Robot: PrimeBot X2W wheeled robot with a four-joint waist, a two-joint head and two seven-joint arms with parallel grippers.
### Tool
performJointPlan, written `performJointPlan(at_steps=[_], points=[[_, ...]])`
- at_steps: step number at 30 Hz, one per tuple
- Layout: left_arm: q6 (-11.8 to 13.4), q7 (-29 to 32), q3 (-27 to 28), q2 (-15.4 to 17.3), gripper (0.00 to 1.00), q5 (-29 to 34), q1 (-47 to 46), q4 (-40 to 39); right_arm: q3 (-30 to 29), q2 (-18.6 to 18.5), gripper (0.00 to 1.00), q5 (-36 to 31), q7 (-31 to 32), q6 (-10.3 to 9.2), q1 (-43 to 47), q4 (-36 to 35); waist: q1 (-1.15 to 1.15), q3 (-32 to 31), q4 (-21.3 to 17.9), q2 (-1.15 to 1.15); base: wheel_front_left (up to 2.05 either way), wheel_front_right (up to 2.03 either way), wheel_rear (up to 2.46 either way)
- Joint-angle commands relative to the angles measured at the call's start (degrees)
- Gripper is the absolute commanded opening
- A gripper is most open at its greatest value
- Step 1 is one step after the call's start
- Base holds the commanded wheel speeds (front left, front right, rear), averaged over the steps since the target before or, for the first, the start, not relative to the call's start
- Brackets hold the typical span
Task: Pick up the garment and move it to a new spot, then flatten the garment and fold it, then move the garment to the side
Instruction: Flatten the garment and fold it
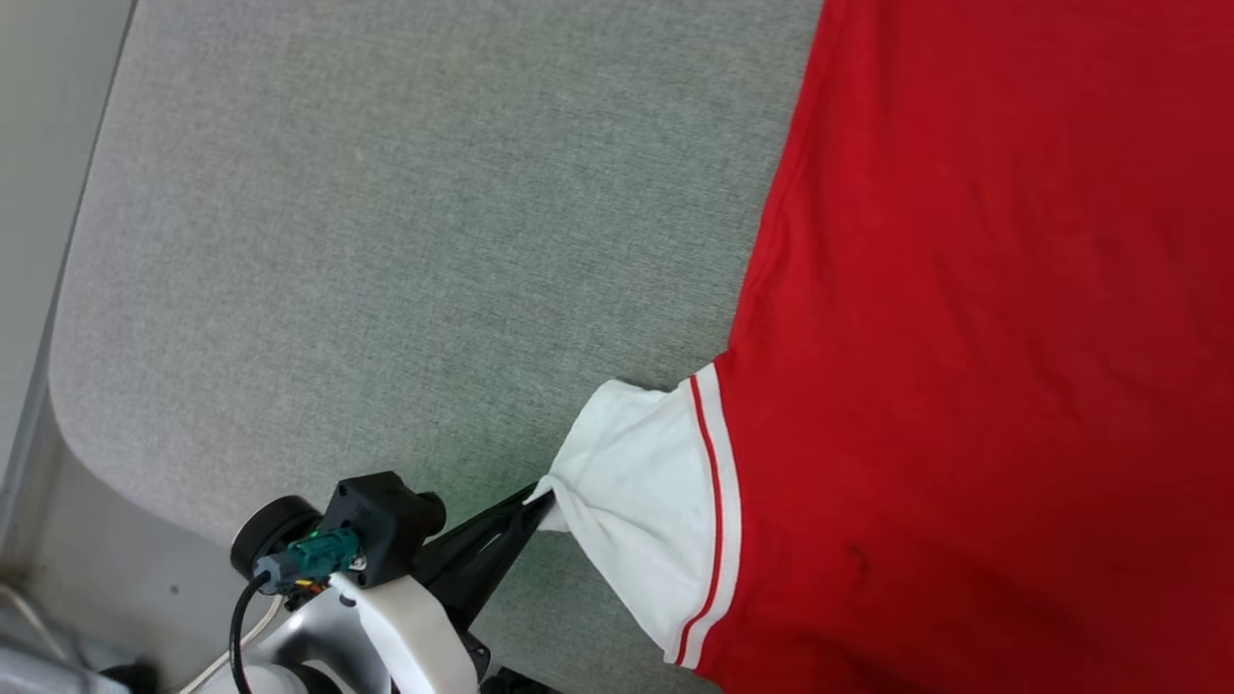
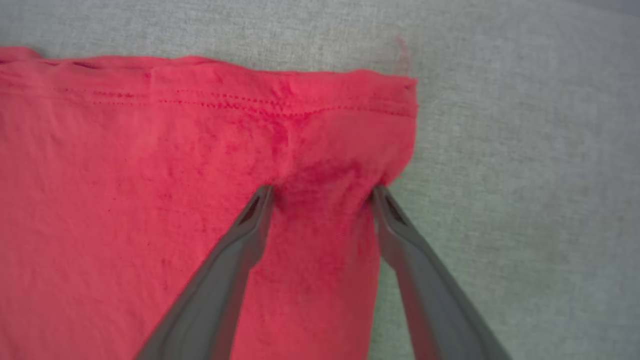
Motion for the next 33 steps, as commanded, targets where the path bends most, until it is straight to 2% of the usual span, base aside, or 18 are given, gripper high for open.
performJointPlan(at_steps=[1,4,5,6,18,26,29,33], points=[[-0.23,-0.45,-0.18,-0.34,0.0,0.2,-0.65,0.36,-0.08,0.46,1.0,-0.56,-0.15,-0.04,-0.68,0.58,-0.01,0.91,1.06,0.0,0.0,0.0,0.0],[-0.65,-0.97,-0.31,-0.81,0.0,0.16,-1.23,1.11,0.9,0.61,1.0,-0.81,-0.04,-0.04,0.84,1.76,-0.01,1.21,1.48,0.0,0.0,0.0,0.0],[-0.78,-1.08,-0.35,-0.9,0.0,0.16,-1.39,1.34,0.47,0.95,0.71,-0.84,0.48,-0.04,1.53,2.28,-0.01,1.21,1.58,0.0,0.0,0.0,0.0],[-0.92,-1.16,-0.33,-0.96,0.0,0.14,-1.47,1.57,0.59,1.22,0.0,-0.79,0.88,-0.04,2.18,2.5,-0.01,1.17,1.62,0.0,0.0,0.0,0.0],[-0.45,-2.41,0.48,-0.8,0.0,-0.46,-1.0,2.71,2.49,-0.84,0.0,0.1,-3.05,-0.04,7.67,5.54,-0.01,-3.42,-0.8,0.0,0.0,0.0,0.0],[1.65,-3.32,2.25,0.07,0.0,-1.21,0.43,3.35,4.96,0.06,0.0,3.52,-6.42,-0.05,16.92,7.09,-0.01,-11.11,-5.76,0.0,0.0,0.0,0.0],[2.92,-3.75,3.42,0.57,0.0,-1.92,1.69,3.39,8.15,-0.85,0.0,4.43,-8.56,-0.06,22.31,6.09,-0.01,-14.23,-8.05,0.0,0.0,0.0,0.0],[4.47,-4.12,4.25,1.22,0.0,-2.96,4.03,3.6,8.34,1.46,0.0,8.17,-10.99,-0.05,27.92,5.91,-0.01,-18.45,-11.24,0.0,0.0,0.0,0.0]])
